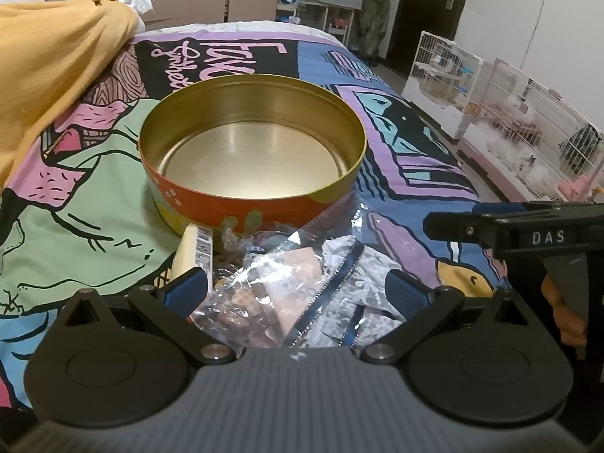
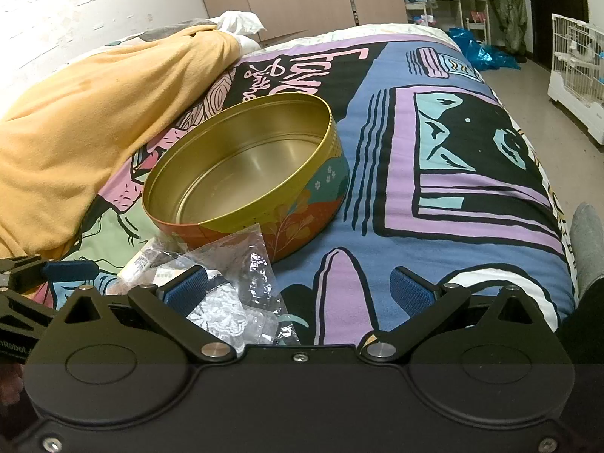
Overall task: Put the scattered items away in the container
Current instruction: 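Move the left gripper toward the clear plastic bag of items, then close the left gripper on the clear plastic bag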
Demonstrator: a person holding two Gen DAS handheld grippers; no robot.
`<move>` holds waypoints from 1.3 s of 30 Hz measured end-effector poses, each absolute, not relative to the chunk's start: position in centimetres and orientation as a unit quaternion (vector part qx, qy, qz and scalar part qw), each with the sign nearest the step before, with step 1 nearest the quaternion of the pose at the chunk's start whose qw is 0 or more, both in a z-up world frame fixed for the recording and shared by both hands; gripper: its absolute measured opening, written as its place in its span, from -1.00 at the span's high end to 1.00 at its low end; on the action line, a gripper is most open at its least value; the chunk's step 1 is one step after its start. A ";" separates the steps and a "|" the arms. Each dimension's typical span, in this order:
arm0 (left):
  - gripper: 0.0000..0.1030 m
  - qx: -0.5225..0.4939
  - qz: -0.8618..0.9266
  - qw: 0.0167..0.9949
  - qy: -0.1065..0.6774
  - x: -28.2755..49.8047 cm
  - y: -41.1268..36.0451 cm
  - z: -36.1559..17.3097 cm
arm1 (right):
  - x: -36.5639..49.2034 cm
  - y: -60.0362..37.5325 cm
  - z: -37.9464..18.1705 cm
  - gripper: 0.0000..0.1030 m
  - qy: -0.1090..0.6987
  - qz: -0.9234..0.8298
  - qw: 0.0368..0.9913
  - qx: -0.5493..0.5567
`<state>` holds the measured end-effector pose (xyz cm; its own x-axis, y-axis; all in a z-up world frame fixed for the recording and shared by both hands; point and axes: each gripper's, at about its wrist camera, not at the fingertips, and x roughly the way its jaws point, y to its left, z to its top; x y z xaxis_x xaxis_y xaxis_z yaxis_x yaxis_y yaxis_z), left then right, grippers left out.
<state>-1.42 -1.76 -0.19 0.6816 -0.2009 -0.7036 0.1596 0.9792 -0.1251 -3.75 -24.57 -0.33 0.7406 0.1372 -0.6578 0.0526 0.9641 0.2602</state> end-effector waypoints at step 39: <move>-1.00 0.012 -0.196 0.895 0.401 -4.0 -2.7 -2.6 | -3.7 -24.6 -0.4 -1.00 0.359 0.019 0.923 0.134</move>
<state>-3.95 -2.72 -2.60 0.6020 -0.3405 -0.7223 0.3600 0.9231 -0.1351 -3.69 -24.59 -0.43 0.7411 0.1303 -0.6587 0.0619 0.9635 0.2604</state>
